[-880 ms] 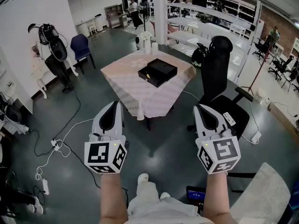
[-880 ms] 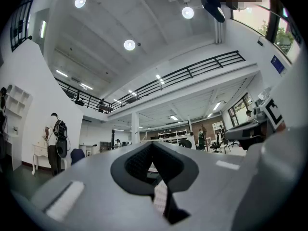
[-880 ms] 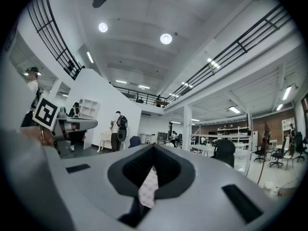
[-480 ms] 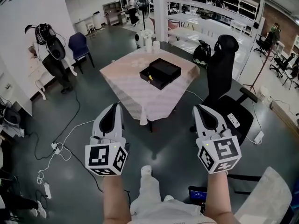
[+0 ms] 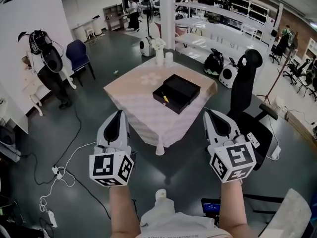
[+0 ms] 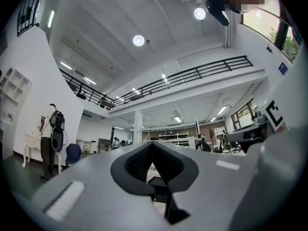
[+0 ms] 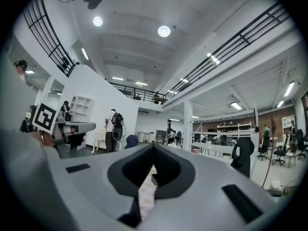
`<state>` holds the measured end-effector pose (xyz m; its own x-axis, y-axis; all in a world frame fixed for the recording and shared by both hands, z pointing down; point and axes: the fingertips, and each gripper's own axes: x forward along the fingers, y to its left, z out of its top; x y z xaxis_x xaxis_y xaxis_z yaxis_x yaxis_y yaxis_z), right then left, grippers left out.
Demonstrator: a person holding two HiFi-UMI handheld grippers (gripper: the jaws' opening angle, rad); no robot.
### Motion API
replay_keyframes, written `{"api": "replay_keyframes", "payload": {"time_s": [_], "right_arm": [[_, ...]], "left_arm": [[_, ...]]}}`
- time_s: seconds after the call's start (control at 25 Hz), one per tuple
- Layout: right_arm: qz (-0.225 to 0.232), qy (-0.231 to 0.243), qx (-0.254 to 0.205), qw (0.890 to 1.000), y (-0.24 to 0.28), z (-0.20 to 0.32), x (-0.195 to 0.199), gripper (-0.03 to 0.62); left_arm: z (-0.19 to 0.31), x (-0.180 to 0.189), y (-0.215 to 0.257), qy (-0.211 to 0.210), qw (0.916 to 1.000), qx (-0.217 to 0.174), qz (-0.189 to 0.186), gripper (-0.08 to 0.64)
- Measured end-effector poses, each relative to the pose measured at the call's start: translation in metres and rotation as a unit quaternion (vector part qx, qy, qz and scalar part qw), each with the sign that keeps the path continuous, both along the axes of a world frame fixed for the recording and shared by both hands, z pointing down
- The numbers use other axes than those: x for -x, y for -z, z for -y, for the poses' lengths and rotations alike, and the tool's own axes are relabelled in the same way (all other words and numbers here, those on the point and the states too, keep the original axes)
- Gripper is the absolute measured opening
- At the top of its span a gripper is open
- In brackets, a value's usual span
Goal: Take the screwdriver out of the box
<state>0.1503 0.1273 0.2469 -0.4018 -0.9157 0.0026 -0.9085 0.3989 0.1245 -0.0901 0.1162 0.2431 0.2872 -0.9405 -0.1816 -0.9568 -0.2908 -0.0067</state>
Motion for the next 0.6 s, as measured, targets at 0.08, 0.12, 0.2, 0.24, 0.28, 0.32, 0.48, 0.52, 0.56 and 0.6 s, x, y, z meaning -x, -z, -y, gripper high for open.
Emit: {"api": "replay_keyframes", "payload": {"time_s": [0.08,0.12,0.2,0.24,0.28,0.32,0.48,0.52,0.56,0.6], "right_arm": [[-0.006,-0.004,0.0,1.0,0.002,0.022,0.013,0.005],[-0.008,-0.008,0.0,1.0,0.002,0.033,0.018,0.005],[-0.009,-0.018,0.0,1.0,0.003,0.054,0.027,0.005],[-0.009,-0.022,0.001,1.0,0.002,0.065,0.031,0.005],[-0.008,-0.026,0.001,1.0,0.001,0.074,0.034,0.005],[-0.008,-0.028,0.003,1.0,-0.001,0.083,0.039,0.005],[-0.013,-0.032,0.011,0.999,-0.01,0.112,0.053,0.005],[-0.015,-0.032,0.013,0.999,-0.011,0.118,0.056,0.005],[-0.017,-0.032,0.014,0.999,-0.013,0.123,0.059,0.005],[-0.02,-0.032,0.016,0.999,-0.014,0.129,0.061,0.005]], "left_arm": [[0.025,0.011,0.002,-0.007,1.0,0.0,-0.001,0.009],[0.037,0.015,0.002,-0.011,0.9999,0.0,-0.001,0.009],[0.061,0.023,0.002,-0.021,0.9998,0.003,-0.001,0.009],[0.073,0.026,0.001,-0.025,0.9997,0.004,0.0,0.009],[0.083,0.03,-0.001,-0.029,0.9996,0.005,0.001,0.009],[0.093,0.033,-0.003,-0.032,0.9995,0.006,0.002,0.009],[0.123,0.045,-0.012,-0.039,0.9992,0.013,0.001,0.009],[0.129,0.048,-0.014,-0.039,0.9991,0.016,0.0,0.009],[0.134,0.051,-0.017,-0.04,0.999,0.018,-0.001,0.009],[0.139,0.053,-0.019,-0.039,0.999,0.021,-0.002,0.009]]}}
